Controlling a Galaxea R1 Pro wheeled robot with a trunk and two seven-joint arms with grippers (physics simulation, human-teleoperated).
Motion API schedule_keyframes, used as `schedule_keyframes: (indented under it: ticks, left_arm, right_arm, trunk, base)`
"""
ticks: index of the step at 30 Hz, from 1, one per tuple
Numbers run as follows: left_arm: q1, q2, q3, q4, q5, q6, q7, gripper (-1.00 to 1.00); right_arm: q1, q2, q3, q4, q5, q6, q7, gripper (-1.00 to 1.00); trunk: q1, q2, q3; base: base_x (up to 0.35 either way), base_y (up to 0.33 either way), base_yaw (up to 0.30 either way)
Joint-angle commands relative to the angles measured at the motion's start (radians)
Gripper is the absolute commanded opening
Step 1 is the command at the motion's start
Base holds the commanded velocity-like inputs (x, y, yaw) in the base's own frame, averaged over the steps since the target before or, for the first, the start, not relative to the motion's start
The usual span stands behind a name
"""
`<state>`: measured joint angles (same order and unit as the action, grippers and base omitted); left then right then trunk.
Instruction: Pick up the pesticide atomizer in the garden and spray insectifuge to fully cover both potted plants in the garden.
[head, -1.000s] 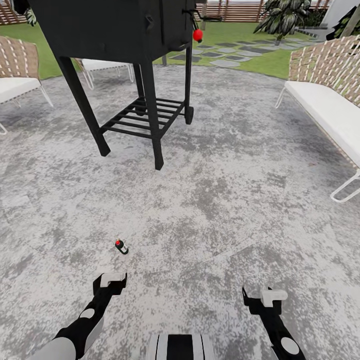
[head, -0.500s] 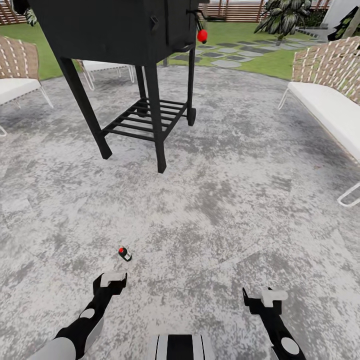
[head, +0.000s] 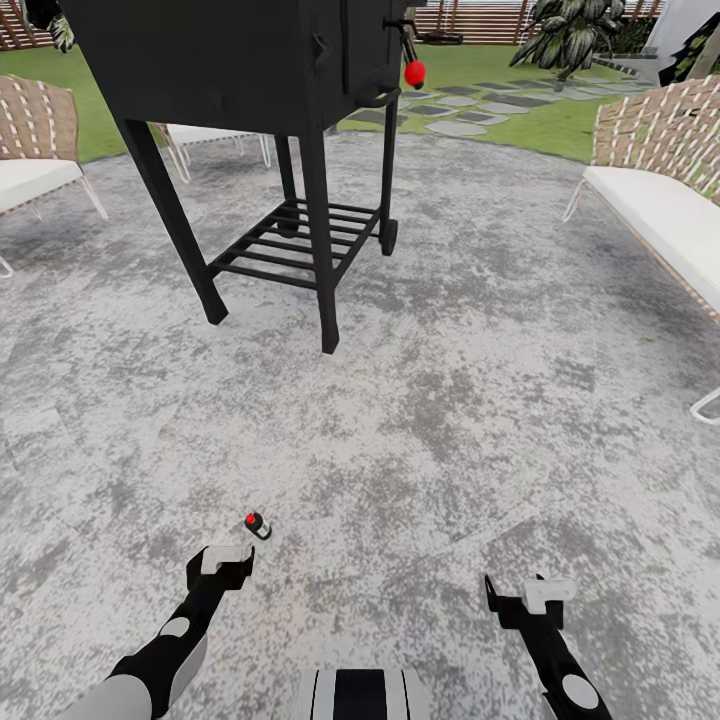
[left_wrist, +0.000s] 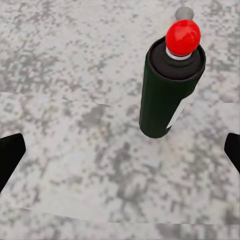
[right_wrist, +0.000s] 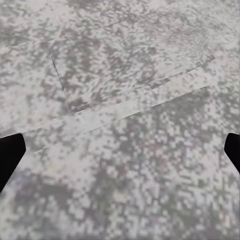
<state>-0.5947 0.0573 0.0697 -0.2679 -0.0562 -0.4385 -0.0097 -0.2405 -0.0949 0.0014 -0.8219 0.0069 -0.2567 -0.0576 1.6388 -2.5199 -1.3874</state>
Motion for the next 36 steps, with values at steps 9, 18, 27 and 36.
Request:
schedule_keyframes:
  ticks: [9,18,27,36]
  left_arm:
    - [-0.001,-0.001,0.003,0.0,-0.008,-0.003,-0.001,1.0]
    - [-0.001,-0.008,0.002,-0.001,-0.008,-0.002,-0.001,1.0]
    - [-0.001,-0.007,0.002,0.0,-0.007,-0.003,-0.001,1.0]
    - [-0.001,-0.007,0.002,0.001,-0.009,-0.003,-0.001,1.0]
  right_arm:
    - [0.0,0.0,0.003,0.001,0.002,-0.003,-0.004,1.0]
    - [0.0,0.0,0.002,0.0,0.001,-0.003,-0.004,1.0]
    - [0.0,0.0,0.0,0.0,0.001,-0.004,-0.004,1.0]
    - [0.0,0.0,0.0,0.0,0.001,-0.004,-0.004,1.0]
  trunk:
    - [0.0,0.0,-0.001]
    - [0.001,-0.001,-0.012]
    - [0.005,-0.003,-0.058]
    - [0.007,-0.004,-0.077]
  base:
    - [0.056,0.002,-0.069]
    - [0.001,0.0,-0.038]
    - [0.0,0.0,0.0]
    - [0.001,0.0,0.0]
